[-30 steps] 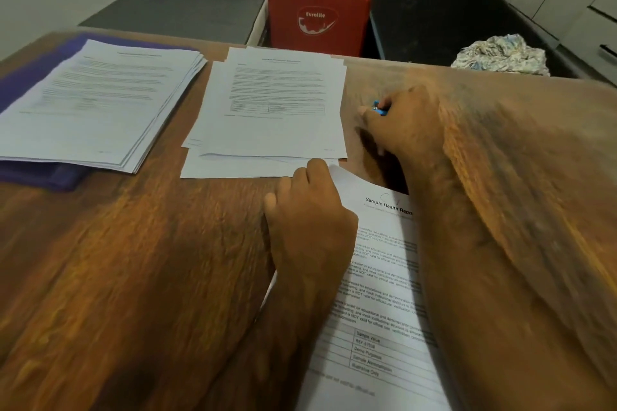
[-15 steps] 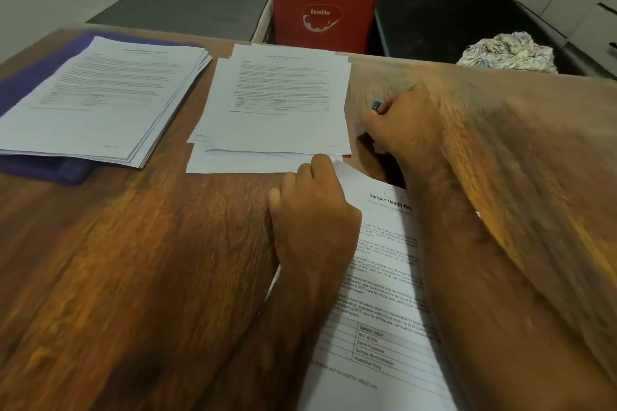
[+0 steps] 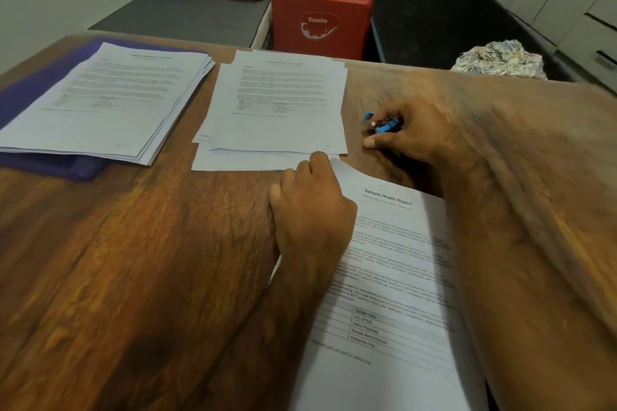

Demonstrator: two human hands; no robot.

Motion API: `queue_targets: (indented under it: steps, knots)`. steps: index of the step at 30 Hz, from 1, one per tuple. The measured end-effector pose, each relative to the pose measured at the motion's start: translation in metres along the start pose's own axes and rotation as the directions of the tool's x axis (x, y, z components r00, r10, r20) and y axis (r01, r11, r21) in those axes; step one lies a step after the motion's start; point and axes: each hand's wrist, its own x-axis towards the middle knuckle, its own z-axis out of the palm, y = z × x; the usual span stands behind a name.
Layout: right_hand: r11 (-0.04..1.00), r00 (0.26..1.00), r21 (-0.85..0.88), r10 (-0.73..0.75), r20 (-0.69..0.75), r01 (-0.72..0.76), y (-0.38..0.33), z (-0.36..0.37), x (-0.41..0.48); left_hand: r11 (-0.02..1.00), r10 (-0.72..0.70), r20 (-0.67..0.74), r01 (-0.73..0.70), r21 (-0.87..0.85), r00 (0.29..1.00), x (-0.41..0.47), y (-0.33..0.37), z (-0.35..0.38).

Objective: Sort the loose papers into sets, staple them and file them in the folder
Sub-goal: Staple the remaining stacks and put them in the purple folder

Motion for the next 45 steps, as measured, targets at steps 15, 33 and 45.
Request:
queue_targets:
  steps: [15,33,45]
  knots:
    - [0.954,0.967,0.198,-0.196,-0.164,0.227,-0.027,0.006,-0.102,0.998,-0.008,0.029,0.009,-0.054,1.000,-0.004,0.002,-0.010]
    - [0.928,0.935,0.119,-0.346,-0.082,0.354,-0.043,0.027,-0.103,0.872,-0.114,0.014,0.106,-0.478,0.993,-0.006,-0.003,-0.018]
    - [0.912,0.909,0.036,-0.402,-0.108,0.408,-0.053,0.030,-0.095,0.732,-0.117,0.061,0.128,-0.669,0.991,-0.010,-0.011,-0.020]
